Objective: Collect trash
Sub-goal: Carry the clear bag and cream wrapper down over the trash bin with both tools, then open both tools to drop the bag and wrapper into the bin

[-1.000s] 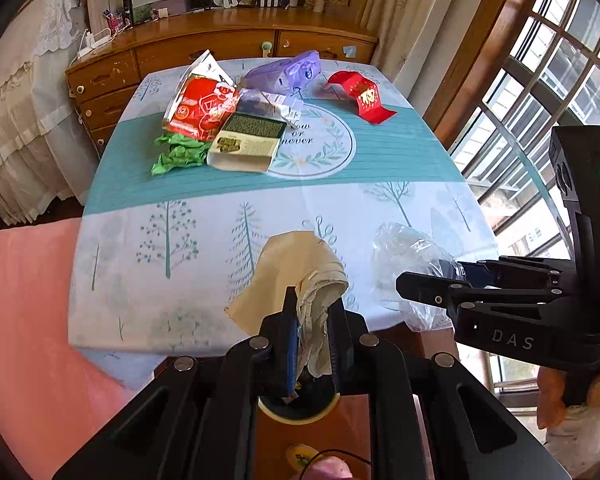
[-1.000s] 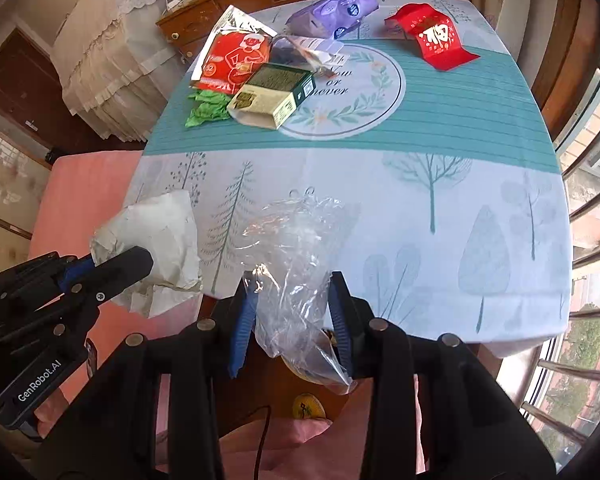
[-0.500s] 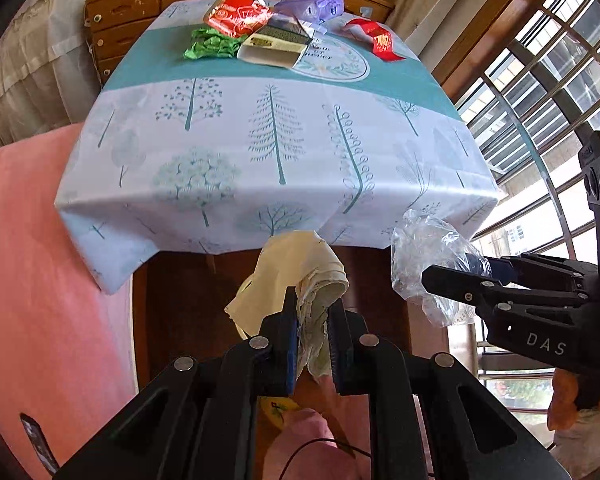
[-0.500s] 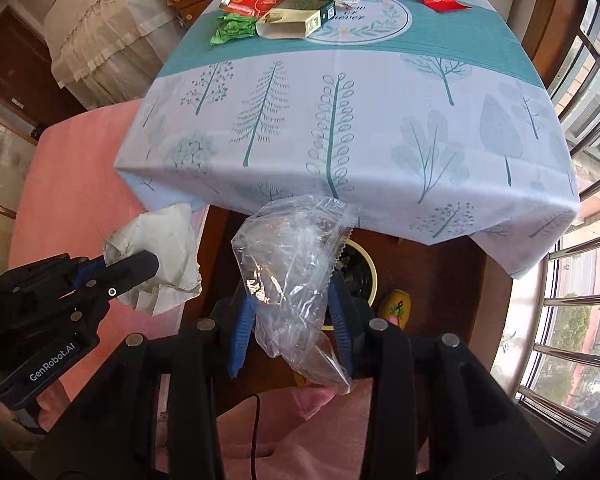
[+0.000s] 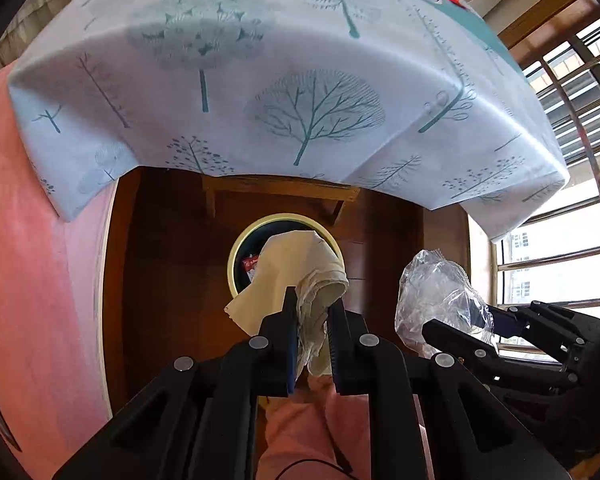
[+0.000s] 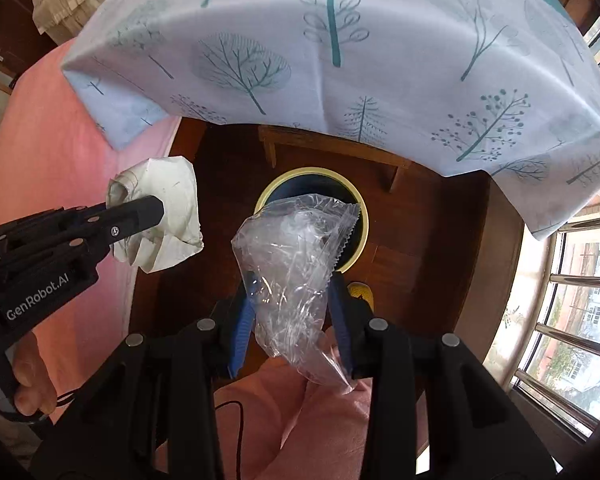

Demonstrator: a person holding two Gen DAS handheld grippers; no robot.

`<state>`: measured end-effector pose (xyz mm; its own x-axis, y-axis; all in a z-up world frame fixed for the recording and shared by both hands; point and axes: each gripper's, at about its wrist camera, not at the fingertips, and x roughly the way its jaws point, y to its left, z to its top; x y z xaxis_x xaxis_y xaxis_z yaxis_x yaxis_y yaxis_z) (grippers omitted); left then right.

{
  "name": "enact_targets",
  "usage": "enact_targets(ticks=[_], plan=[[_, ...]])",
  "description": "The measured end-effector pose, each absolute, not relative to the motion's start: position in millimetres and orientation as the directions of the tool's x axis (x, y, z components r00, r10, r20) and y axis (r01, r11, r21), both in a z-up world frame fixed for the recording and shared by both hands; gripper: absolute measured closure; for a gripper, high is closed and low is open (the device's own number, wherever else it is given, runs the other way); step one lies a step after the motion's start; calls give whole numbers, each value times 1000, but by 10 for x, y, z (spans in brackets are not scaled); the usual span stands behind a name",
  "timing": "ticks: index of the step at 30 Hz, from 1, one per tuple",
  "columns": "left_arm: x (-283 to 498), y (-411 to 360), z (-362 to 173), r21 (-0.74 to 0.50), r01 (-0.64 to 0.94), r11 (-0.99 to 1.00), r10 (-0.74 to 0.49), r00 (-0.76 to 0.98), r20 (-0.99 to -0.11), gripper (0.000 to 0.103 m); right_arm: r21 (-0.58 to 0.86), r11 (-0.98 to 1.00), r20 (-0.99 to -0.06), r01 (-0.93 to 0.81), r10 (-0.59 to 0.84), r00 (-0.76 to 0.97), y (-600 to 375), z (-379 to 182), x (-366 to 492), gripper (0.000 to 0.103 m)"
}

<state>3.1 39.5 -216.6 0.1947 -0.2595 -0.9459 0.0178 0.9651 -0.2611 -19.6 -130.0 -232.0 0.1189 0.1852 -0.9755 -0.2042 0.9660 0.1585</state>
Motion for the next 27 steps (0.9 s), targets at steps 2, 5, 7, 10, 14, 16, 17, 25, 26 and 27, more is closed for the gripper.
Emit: enact_targets(ticks=[2, 5, 7, 10, 14, 16, 17, 25, 26, 27], plan=[[105, 360, -2431, -251, 7, 968, -248, 184, -951, 91, 136, 967, -979, -215, 164, 119, -1281, -2560, -161, 71], [202, 317, -2818, -242, -9, 970, -237, 167, -957, 91, 124, 970, -983, -211, 150, 110, -1274, -2936, -89, 71], [260, 265, -3093, -232, -16, 972, -227, 157, -961, 91, 115, 971, -984, -212, 140, 110, -1275, -3192, -33, 71], [338, 204, -3516, -238, -40, 970, -231, 140, -963, 91, 110, 972, -985, -207, 134, 105, -1303, -3587, 47, 71], [398, 188, -4069, -303, -90, 949, -291, 124, -949, 90, 109, 975, -987, -192, 129, 91, -1382, -4079, 148, 71], [419, 167, -4322, -320, -111, 941, -309, 107, -945, 87, 120, 976, -987, -180, 138, 88, -1428, -4291, 191, 71], [434, 156, -4432, -326, -114, 939, -315, 98, -944, 87, 121, 977, -987, -175, 138, 87, -1431, -4385, 203, 71], [464, 153, -5065, -282, -141, 949, -279, 44, -959, 72, 153, 977, -984, -149, 165, 66, -1529, -5013, 380, 70], [471, 174, -5113, -277, -144, 950, -273, 45, -961, 70, 159, 976, -983, -149, 170, 64, -1531, -5068, 401, 70], [469, 200, -5142, -278, -147, 949, -274, 47, -961, 67, 163, 975, -983, -150, 174, 63, -1531, -5126, 429, 70]])
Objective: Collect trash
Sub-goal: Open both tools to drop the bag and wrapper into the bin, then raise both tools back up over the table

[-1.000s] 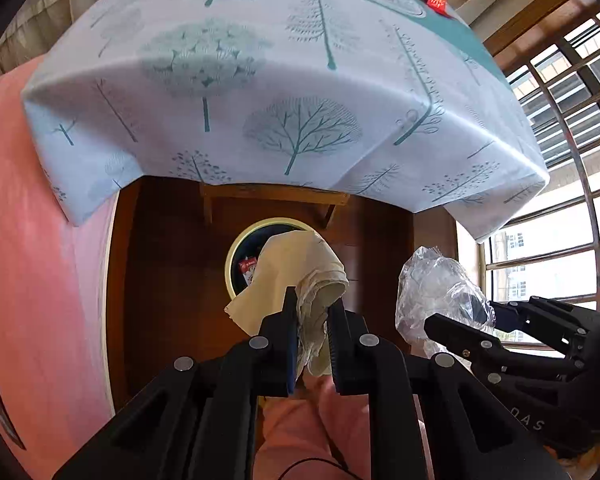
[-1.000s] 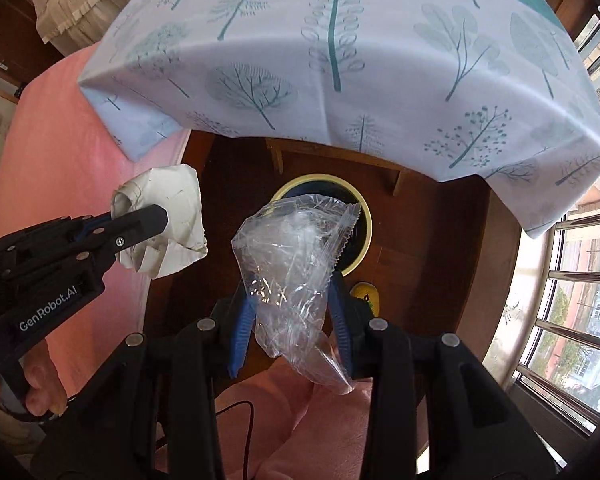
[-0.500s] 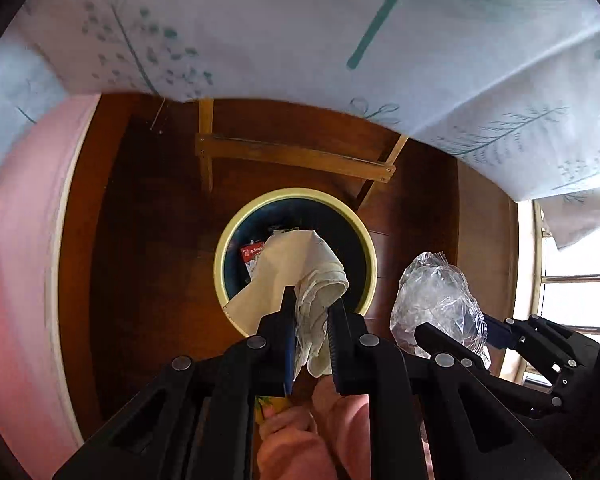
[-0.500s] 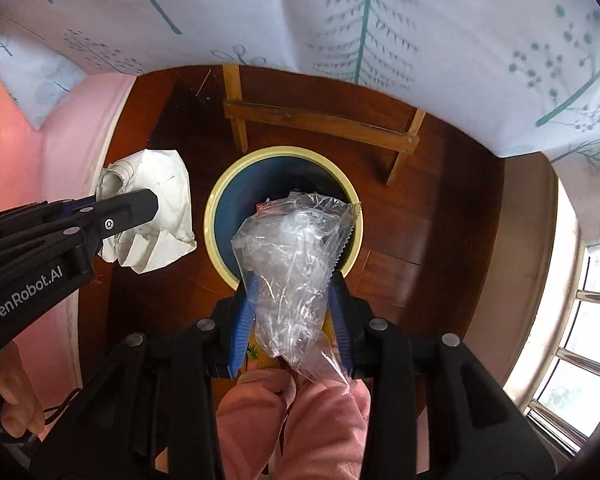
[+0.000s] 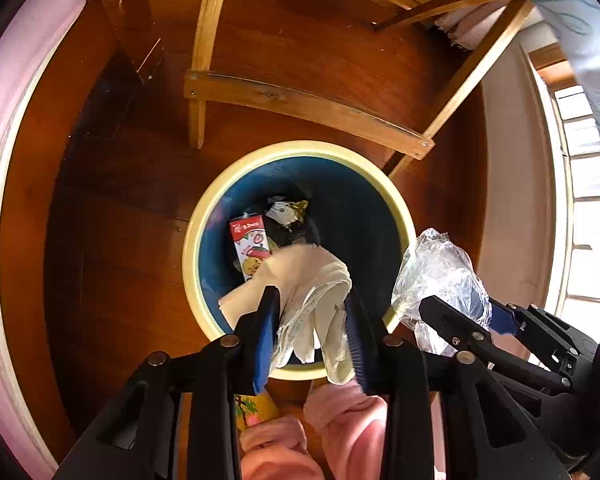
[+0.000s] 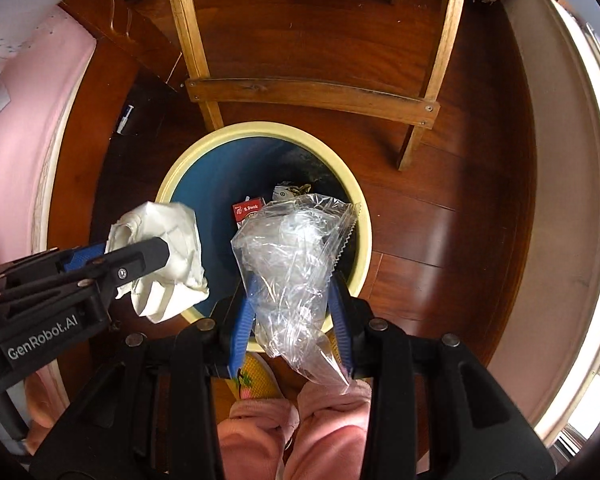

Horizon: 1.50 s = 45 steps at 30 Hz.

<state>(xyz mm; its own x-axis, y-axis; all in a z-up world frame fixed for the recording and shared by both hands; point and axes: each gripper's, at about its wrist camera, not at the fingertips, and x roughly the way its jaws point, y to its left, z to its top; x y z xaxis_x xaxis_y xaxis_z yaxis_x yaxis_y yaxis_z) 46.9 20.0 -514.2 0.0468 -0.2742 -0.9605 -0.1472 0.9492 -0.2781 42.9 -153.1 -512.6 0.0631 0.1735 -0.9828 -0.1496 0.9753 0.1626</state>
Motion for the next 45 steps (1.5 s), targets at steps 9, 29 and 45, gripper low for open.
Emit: enact_targets(ticks=[9, 29, 45], plan=[[500, 411, -5136, -287, -146, 947, -279, 73, -958, 33, 210, 965, -976, -159, 217, 27, -1421, -5489, 559, 70], [188, 1018, -4031, -293, -276, 915, -252, 174, -952, 27, 242, 950, -969, -197, 245, -5, -1019, -4823, 439, 54], [-129, 676, -1803, -203, -100, 974, -150, 386, -910, 27, 249, 953, -948, -171, 276, 157, -1317, -2695, 91, 54]])
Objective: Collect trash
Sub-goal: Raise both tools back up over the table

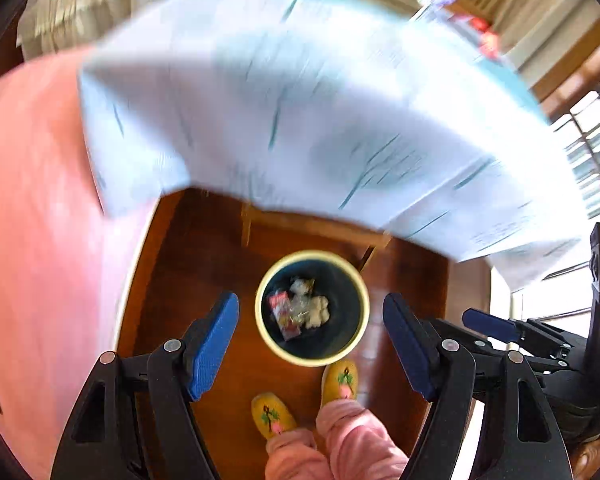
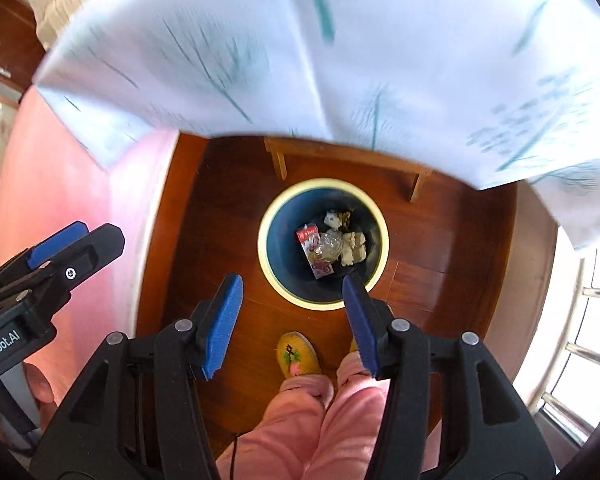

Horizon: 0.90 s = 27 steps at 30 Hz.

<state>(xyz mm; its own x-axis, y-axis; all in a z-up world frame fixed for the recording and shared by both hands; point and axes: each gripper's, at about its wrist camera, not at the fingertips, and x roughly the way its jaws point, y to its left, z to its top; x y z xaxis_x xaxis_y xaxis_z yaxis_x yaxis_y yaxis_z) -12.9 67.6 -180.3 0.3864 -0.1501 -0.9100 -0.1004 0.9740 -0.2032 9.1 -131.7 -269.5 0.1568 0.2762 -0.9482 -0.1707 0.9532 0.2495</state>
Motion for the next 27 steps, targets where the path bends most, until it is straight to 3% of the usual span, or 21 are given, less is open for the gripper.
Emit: enact_targets(ticks=[13, 21, 27], plan=[[-118, 367, -50, -174, 21, 985, -156, 554, -817, 27, 242, 957, -869, -162, 288, 401, -1644, -921, -91, 54], [58, 340, 670, -105, 34, 994, -104, 620, -778, 27, 259, 961, -792, -97, 269, 549, -1829, -107, -85, 54], [214, 438, 908, -107, 25, 994, -99, 632, -768, 27, 262, 964, -756, -53, 240, 609, -1979, 273, -12, 54]])
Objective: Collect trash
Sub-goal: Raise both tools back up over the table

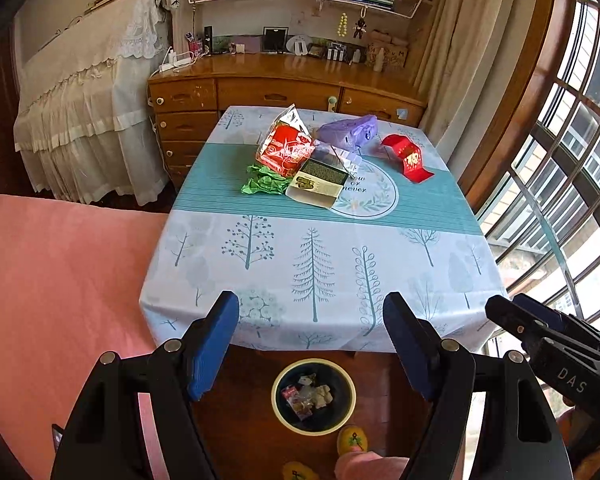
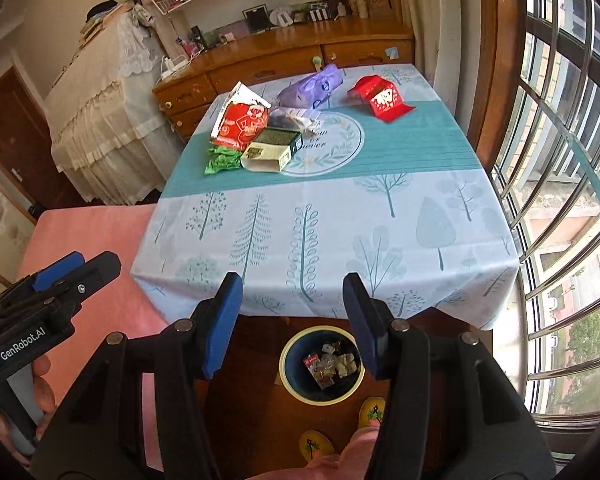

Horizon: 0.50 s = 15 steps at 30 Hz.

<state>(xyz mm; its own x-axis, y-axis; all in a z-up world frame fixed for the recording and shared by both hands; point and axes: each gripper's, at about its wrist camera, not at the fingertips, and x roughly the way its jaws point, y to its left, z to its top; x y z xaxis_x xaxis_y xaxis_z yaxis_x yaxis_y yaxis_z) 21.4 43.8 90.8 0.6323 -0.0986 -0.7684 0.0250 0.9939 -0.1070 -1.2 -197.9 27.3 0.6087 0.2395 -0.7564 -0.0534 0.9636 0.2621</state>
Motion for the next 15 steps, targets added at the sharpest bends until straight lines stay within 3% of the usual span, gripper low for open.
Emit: enact_targets(ticks=[7, 15], plan=[[597, 549, 869, -92, -16, 996, -63, 619, -783, 27, 259, 966, -736, -7, 202, 646, -2164, 367, 217, 54], [1471, 746, 421, -135, -128, 983, -44, 545, -837, 27, 288, 956, -755, -61, 266, 599, -2279, 46, 1086, 54]])
